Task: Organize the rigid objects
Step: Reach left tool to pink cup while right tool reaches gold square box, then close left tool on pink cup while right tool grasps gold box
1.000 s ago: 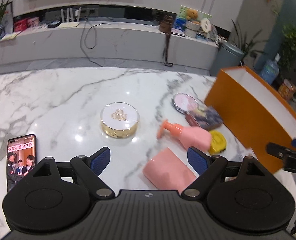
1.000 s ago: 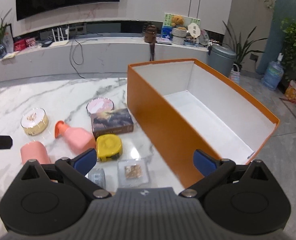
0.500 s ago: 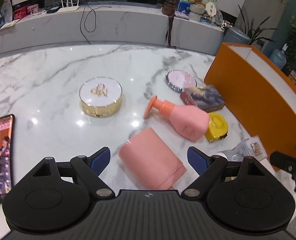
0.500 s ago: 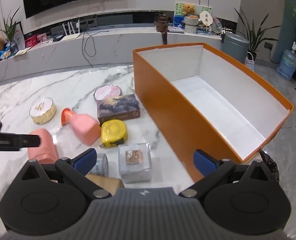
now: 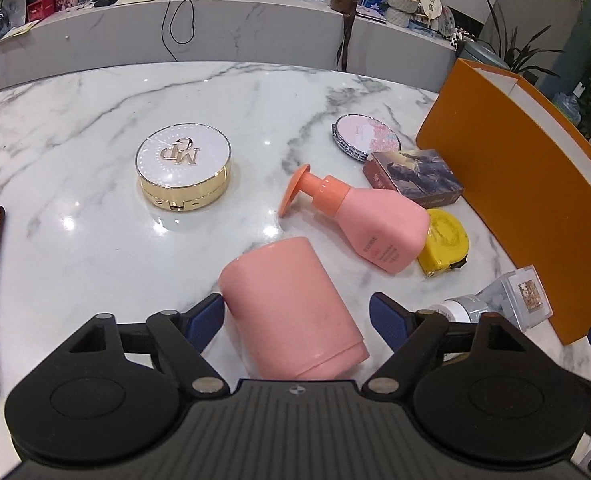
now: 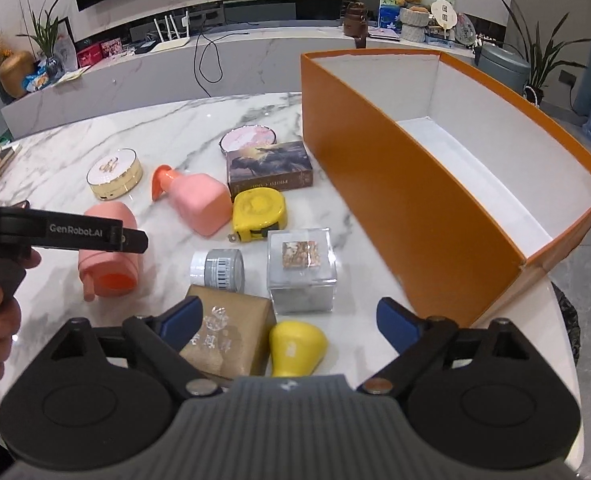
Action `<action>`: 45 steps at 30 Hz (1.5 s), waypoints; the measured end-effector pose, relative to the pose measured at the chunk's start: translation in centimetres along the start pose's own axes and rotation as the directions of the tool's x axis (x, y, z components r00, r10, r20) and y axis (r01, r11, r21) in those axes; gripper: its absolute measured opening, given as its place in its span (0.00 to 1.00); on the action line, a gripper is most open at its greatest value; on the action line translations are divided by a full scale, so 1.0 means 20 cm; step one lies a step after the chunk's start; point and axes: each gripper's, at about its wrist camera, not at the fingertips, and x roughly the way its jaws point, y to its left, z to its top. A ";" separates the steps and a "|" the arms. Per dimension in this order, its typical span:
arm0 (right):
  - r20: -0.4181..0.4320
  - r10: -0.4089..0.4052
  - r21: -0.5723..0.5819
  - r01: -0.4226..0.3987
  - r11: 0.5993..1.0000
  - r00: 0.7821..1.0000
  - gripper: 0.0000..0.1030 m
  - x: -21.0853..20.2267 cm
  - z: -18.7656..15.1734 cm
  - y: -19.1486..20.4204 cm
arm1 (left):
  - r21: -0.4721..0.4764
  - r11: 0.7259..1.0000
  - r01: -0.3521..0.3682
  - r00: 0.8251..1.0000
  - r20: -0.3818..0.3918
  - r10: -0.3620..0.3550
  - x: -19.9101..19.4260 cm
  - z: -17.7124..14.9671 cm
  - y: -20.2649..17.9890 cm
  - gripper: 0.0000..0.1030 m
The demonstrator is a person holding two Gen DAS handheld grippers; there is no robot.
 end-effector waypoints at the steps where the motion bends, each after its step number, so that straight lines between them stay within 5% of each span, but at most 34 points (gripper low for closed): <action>1: -0.001 0.002 0.007 -0.002 1.000 1.000 0.90 0.00 0.00 0.00 | 0.006 1.000 0.000 1.000 -0.004 0.000 0.01 0.00 0.00 0.89; 13: -0.061 0.079 -0.029 -0.081 0.996 0.995 0.78 0.06 -0.04 0.14 | 0.030 0.999 0.024 0.999 -0.022 -0.024 0.01 -0.02 0.04 0.61; 26: -0.045 0.069 -0.198 -0.076 0.977 0.997 0.67 0.11 -0.07 0.27 | 0.030 0.998 0.059 0.998 -0.017 -0.058 -0.03 -0.06 0.11 0.61; 45: -0.111 0.098 -0.151 -0.114 0.982 0.989 0.61 0.21 -0.05 0.30 | 0.086 0.994 0.069 0.998 0.003 -0.070 -0.06 -0.12 0.11 0.61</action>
